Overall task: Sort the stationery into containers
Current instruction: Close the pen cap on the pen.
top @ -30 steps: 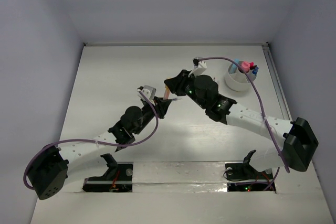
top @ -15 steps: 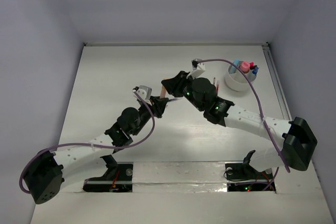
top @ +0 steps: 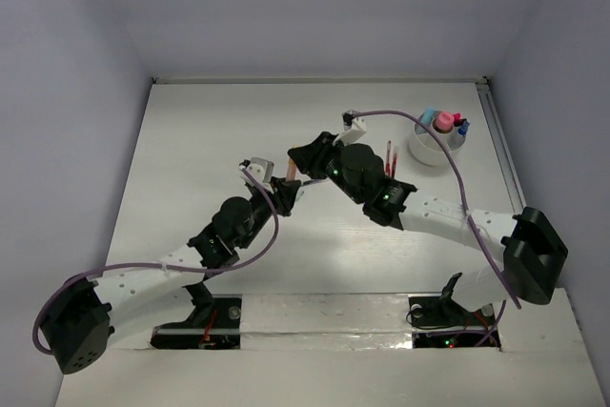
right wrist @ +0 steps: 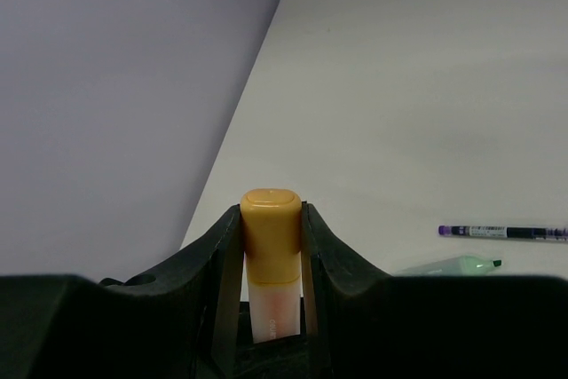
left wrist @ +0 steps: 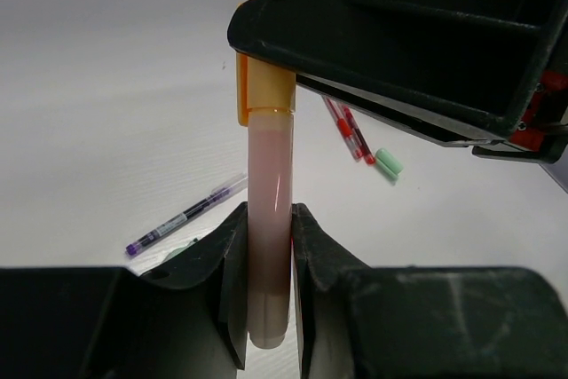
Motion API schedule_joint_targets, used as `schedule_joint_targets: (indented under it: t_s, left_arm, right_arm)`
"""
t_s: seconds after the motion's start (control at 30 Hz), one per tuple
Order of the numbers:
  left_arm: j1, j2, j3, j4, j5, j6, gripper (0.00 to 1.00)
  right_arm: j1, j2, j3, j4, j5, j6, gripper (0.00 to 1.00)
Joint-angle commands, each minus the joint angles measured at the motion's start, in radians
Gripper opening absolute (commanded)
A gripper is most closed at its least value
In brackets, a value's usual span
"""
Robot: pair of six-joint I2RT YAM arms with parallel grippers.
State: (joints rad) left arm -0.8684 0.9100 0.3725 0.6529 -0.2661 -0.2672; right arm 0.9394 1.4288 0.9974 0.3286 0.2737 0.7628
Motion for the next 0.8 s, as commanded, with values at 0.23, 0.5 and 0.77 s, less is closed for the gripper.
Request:
schedule_joint_targets:
  t_s: [0.23,0.5,0.77]
  left_arm:
    - [0.005,-0.094,0.002,0.044,-0.065,0.033,0.00]
    - [0.014,-0.108,-0.004,0.042,-0.067,0.033,0.00]
    - [0.014,-0.131,-0.007,0.034,-0.085,0.040,0.00]
  right_arm:
    - [0.052,0.010,-0.115,-0.082,-0.099,0.027,0.00]
    - [0.128,0.070,-0.175,-0.080,-0.117,0.070,0.00]
    - [0.214,0.157,-0.158,-0.069,-0.159,0.107,0.00]
